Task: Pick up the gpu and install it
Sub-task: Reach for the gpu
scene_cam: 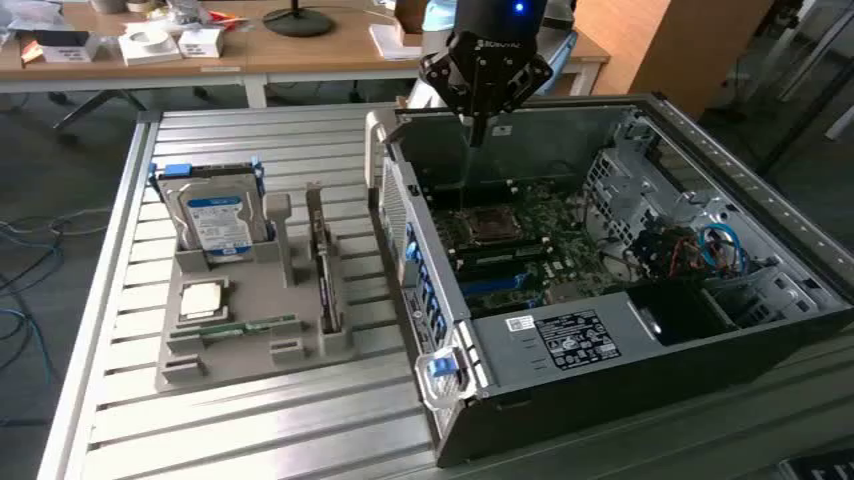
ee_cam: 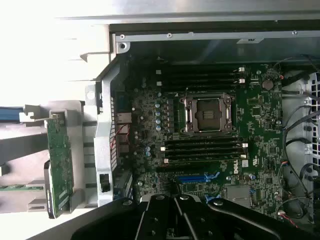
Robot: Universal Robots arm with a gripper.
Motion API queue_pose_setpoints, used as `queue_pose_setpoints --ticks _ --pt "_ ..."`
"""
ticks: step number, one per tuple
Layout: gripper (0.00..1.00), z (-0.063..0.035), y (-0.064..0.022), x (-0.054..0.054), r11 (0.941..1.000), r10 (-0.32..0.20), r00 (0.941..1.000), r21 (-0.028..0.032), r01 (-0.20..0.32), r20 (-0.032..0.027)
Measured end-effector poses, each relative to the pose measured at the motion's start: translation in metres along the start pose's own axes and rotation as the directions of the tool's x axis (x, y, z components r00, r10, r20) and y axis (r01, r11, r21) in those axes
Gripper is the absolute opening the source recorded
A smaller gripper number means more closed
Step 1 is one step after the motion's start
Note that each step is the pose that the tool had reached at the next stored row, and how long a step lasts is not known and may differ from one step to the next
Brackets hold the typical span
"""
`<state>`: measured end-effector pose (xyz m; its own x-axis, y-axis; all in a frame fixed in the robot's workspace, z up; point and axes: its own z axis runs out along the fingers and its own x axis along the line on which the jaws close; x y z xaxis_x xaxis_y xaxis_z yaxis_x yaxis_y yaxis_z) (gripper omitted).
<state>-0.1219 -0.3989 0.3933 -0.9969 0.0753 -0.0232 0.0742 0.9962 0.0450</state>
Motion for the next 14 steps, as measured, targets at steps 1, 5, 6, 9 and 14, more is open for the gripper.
queue_pose_setpoints --ticks 1,5,6,9,14 --pt "0.11 0.0000 0.0000 0.0000 1.0000 0.000 1.0000 0.0000 0.000 0.0000" --pt "0.11 0.0000 0.0000 0.0000 1.0000 0.000 1.0000 0.0000 0.000 0.0000" --pt "0.11 0.0000 0.0000 0.0000 1.0000 0.000 1.0000 0.0000 0.000 0.0001" --pt "0.11 0.0000 0.0000 0.0000 1.0000 0.000 1.0000 0.0000 0.000 0.0000" --pt "0.11 0.0001 -0.0001 0.0012 1.0000 0.000 1.0000 -0.0002 0.000 0.0002"
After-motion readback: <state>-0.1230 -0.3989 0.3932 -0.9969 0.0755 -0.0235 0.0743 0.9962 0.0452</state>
